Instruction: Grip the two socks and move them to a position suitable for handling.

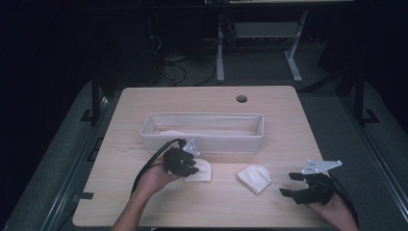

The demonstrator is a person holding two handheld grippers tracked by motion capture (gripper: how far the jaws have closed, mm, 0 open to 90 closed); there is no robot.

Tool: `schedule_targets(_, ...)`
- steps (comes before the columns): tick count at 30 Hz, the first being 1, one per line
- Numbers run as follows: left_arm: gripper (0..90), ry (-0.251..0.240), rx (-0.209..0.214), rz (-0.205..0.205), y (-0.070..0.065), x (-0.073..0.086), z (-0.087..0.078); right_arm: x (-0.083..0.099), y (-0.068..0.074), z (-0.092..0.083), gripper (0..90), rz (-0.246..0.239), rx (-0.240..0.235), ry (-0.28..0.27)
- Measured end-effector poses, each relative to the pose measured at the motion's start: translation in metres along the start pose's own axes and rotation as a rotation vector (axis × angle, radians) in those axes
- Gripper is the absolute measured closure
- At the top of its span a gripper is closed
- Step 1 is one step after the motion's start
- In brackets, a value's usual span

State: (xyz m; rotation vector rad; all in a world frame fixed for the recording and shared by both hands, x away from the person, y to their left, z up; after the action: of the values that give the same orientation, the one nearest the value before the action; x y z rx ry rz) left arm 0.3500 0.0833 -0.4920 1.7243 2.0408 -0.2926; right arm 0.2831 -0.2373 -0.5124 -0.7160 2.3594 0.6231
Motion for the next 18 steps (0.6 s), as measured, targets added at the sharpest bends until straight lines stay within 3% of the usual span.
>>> schedule_targets(3, 61.3, 0.041, 0.002, 0.036, 0.004, -0.001, 0.008, 0.0, -0.001, 0.001, 27.0, 0.003, -0.004, 0.0)
schedule_targets(7, 58.4, 0.09, 0.039, 0.06, 0.003, -0.002, 0.019, 0.0, 0.0, 0.001, 27.0, -0.004, -0.007, 0.004)
schedule_targets(12, 81.9, 0.114, 0.059, 0.126, 0.002, -0.004, 0.025, 0.0, 0.0, 0.001, 27.0, 0.0, -0.006, 0.002)
schedule_targets(15, 85.1, 0.126, 0.046, 0.196, 0.0, -0.009, 0.025, 0.0, -0.001, 0.0, 27.0, -0.001, -0.005, -0.002)
schedule_targets(18, 85.5, 0.097, 0.048, 0.211, 0.0, -0.018, 0.022, 0.0, -0.001, -0.001, 27.0, -0.001, -0.003, -0.002)
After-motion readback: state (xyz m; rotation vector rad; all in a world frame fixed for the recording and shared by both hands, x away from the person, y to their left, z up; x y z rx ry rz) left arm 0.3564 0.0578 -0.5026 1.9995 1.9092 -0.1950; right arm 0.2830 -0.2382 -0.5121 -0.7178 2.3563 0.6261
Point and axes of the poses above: each handheld gripper's, and its own axes: z roughly forward along the jaws, x roughly out of its underside, y roughly to its left, the point moved 9 cm from there along z, roughly forward along the jaws, and after that the axes turned 10 degrees about z, right-handed, at the moved point
